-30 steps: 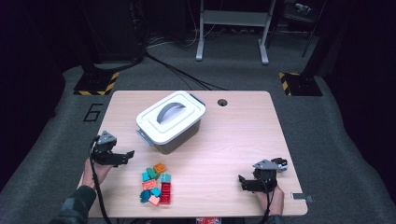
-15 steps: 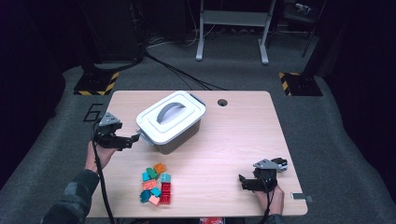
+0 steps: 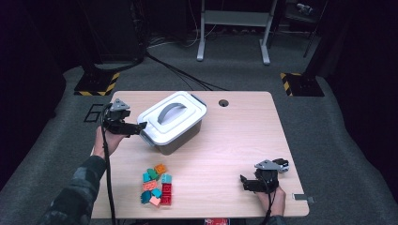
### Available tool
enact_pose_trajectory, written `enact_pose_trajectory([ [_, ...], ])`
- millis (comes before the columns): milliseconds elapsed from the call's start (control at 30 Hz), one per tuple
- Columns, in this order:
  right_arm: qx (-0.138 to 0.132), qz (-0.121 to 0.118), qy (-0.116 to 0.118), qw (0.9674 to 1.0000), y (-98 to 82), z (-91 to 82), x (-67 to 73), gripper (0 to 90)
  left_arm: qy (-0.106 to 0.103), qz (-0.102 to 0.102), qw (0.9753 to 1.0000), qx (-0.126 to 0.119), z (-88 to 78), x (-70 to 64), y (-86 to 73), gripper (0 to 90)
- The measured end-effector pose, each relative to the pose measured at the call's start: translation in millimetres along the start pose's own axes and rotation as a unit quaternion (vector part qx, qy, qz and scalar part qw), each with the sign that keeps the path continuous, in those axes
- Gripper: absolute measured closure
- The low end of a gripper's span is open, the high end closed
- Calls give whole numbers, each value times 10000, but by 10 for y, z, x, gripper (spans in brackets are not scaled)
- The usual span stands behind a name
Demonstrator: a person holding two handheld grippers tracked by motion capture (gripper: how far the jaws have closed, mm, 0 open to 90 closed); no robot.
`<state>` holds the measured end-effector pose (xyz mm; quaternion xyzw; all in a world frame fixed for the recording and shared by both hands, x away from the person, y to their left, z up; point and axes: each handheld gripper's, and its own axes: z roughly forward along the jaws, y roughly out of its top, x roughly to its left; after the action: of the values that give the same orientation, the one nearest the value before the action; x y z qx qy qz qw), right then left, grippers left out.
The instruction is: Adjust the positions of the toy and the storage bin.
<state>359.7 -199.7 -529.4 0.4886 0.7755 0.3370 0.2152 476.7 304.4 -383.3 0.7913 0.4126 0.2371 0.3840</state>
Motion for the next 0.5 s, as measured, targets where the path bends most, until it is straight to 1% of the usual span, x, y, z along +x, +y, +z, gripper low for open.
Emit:
enact_pose_trajectory([
  [33, -10, -1, 2, 10000, -1, 0, 0, 86, 3, -38, 10000, 44, 37, 17, -4, 143],
  [67, -10, -3, 0, 10000, 0, 0, 0, 88, -9, -53, 9999, 141, 99, 42, -14, 148],
  [100, -26, -2, 5, 10000, 0, 0, 2, 94, 13, -51, 9998, 185, 137, 54, -20, 154],
  [167, -22, 1, 4, 10000, 0, -1, 1, 97, 6, -133, 9997, 203, 196, 87, -26, 170],
  [200, -23, -1, -9, 10000, 0, -2, 1, 100, -12, -140, 9997, 221, 212, 100, -27, 180],
  [233, -21, -7, -20, 10000, 0, -3, 0, 102, -57, -221, 9995, 206, 247, 113, -33, 194],
  [267, -36, 23, -19, 10000, 0, -2, 5, 105, -147, -317, 9992, 182, 259, 123, -34, 208],
  [300, -37, 19, -17, 10000, 0, -2, 4, 108, -175, -340, 9991, 192, 271, 135, -29, 237],
  [333, -38, 20, -17, 10000, 0, -3, 4, 110, -155, -370, 9990, 199, 289, 131, -27, 265],
  [400, -46, 24, -34, 10000, 0, -7, 7, 116, -317, -412, 9984, 208, 324, 117, -23, 316],
  [467, -52, 27, -18, 10000, -1, -6, 9, 118, -309, -439, 9984, 189, 339, 93, -12, 343],
  [500, -55, 21, -17, 10000, -1, -6, 9, 120, -249, -438, 9986, 167, 344, 76, -11, 345],
])
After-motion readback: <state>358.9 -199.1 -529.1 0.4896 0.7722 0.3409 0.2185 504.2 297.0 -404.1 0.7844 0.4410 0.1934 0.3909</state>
